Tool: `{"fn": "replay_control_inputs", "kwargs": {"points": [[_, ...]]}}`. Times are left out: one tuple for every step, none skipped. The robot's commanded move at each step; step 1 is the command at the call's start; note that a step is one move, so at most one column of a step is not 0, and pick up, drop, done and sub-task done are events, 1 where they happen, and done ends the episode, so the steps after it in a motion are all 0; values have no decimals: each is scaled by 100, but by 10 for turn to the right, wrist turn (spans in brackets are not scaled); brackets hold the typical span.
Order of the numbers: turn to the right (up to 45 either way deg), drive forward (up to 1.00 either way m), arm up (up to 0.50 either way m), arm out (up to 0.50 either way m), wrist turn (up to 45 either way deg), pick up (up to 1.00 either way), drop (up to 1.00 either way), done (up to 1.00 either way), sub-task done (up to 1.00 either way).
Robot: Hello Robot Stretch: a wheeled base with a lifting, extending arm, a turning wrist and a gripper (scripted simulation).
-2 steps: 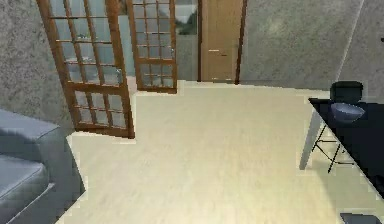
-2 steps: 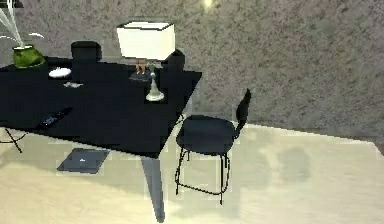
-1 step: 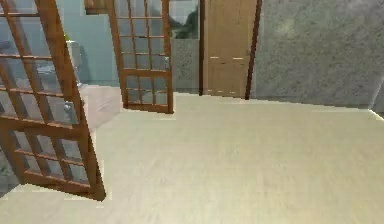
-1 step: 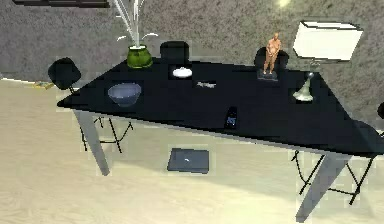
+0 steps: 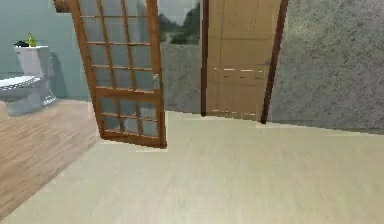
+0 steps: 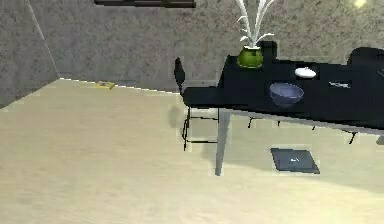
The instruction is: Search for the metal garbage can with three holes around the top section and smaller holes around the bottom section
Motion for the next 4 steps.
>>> {"fn": "replay_control_inputs", "kwargs": {"points": [[0,40,0,0,0,0,0,0,0],[-360,0,0,0,0,0,0,0,0],[0,55,0,0,0,0,0,0,0],[-390,0,0,0,0,0,0,0,0]]}}
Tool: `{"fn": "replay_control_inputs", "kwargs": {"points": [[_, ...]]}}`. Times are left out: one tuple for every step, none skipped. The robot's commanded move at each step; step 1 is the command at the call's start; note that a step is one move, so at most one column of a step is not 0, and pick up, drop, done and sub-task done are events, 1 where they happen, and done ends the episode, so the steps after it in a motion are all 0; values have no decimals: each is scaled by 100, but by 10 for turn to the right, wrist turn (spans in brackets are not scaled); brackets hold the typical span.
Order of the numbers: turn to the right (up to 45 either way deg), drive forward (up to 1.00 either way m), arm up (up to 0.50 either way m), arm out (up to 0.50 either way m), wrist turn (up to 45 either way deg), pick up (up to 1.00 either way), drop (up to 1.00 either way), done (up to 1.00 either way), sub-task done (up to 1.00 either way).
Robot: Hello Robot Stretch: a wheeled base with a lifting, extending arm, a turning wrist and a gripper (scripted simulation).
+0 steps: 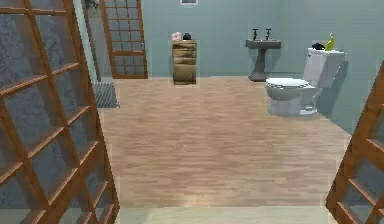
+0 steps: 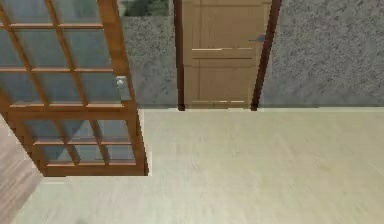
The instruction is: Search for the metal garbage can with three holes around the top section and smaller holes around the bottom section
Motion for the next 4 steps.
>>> {"fn": "replay_control_inputs", "kwargs": {"points": [[0,100,0,0,0,0,0,0,0],[0,50,0,0,0,0,0,0,0],[-360,0,0,0,0,0,0,0,0],[0,55,0,0,0,0,0,0,0]]}}
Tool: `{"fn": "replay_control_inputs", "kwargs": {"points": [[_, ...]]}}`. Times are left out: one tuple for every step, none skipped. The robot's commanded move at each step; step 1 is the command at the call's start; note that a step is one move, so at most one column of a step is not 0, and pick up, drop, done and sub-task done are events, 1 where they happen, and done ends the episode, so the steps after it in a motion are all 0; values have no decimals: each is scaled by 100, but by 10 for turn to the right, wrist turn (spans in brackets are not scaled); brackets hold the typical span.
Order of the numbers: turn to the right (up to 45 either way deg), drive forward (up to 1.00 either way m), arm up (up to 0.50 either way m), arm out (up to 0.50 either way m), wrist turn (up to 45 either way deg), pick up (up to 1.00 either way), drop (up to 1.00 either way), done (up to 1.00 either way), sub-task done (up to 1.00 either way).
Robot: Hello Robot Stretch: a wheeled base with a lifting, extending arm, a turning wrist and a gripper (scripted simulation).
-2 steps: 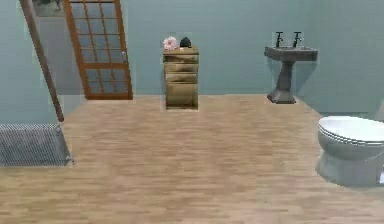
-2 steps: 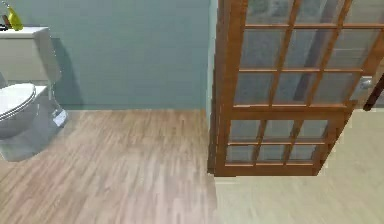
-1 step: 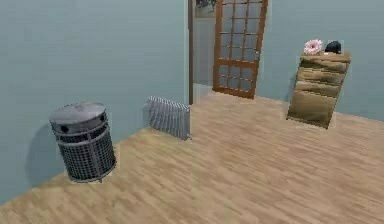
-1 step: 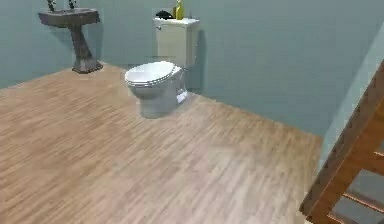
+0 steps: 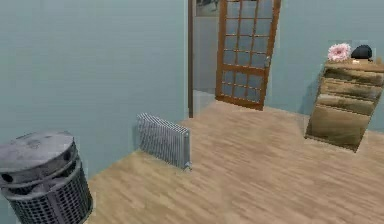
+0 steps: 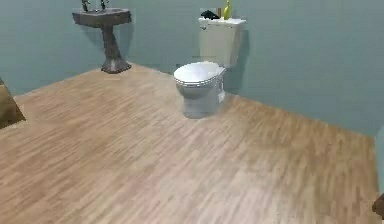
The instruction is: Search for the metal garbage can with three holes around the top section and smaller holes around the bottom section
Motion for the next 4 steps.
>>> {"fn": "replay_control_inputs", "kwargs": {"points": [[-450,0,0,0,0,0,0,0,0],[-60,0,0,0,0,0,0,0,0],[-30,0,0,0,0,0,0,0,0],[0,60,0,0,0,0,0,0,0]]}}
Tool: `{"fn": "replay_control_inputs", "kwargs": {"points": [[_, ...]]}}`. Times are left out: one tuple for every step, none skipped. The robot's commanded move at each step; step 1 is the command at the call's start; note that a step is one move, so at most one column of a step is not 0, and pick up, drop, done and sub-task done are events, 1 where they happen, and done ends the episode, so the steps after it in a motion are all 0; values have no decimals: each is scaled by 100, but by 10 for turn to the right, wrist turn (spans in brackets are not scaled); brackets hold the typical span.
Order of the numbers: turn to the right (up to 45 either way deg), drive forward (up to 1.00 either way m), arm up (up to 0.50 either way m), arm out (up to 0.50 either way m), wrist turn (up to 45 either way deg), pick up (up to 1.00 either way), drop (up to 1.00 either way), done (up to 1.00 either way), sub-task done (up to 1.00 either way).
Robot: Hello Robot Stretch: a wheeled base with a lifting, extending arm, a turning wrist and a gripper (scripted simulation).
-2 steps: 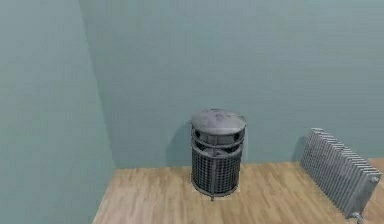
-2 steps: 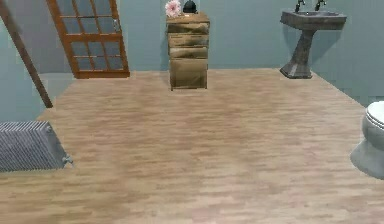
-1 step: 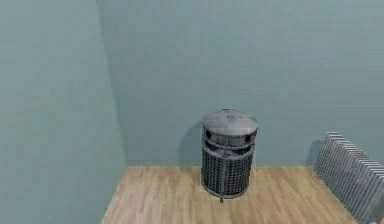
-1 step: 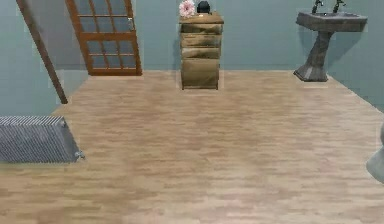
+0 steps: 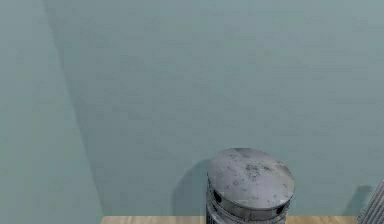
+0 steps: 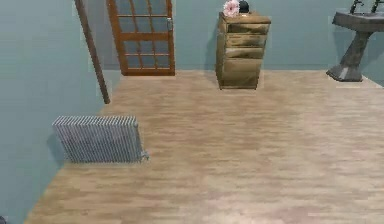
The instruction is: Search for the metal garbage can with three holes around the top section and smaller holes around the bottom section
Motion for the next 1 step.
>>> {"fn": "replay_control_inputs", "kwargs": {"points": [[180,0,0,0,0,0,0,0,0]]}}
